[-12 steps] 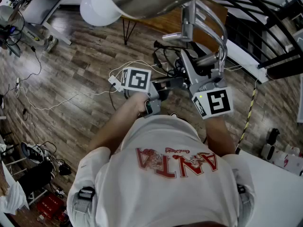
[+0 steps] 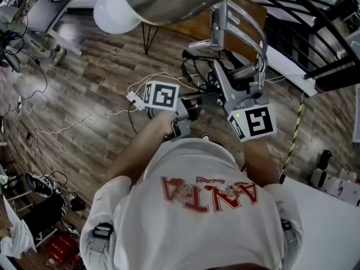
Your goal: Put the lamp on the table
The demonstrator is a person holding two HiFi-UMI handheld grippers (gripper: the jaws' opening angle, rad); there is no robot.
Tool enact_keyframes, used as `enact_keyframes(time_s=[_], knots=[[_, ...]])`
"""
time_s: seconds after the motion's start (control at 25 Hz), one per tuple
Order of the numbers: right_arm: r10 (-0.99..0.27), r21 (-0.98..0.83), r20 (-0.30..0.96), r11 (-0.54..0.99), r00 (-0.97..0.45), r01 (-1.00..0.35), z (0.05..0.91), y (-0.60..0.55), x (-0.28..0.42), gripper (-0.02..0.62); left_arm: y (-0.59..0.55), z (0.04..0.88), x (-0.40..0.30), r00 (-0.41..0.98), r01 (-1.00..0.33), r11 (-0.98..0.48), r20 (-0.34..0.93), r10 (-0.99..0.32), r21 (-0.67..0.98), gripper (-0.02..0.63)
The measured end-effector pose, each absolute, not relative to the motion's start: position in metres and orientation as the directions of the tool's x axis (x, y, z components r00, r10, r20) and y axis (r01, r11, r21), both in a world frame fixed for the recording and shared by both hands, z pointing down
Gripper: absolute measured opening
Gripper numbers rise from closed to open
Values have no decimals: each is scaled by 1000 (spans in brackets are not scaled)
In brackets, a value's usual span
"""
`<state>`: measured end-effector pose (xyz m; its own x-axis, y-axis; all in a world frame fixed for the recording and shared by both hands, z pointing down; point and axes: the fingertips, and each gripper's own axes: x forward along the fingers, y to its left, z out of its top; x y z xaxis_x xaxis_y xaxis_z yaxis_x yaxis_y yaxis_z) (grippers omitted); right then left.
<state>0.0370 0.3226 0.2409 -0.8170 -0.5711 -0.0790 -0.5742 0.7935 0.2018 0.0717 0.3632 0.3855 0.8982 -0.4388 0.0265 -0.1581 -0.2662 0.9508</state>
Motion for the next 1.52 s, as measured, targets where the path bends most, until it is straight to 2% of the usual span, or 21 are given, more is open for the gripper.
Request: enact_keyframes(time_s=[0.52,1.16,1.52], knots=[[-578,199,-63,792,-814,-578,247,321,12,120,364,391,48,905,-143,-260,20,-425,955,143],[-636,143,-65,757,-769,-638,264,293,-67,121,346,405,-35,928,-107,-249,7,-372,963,143],[-612,140,-73,775,-787,-616,259,267,-91,121,320,402,-55,922,-108,-237,8,-387,965,144]])
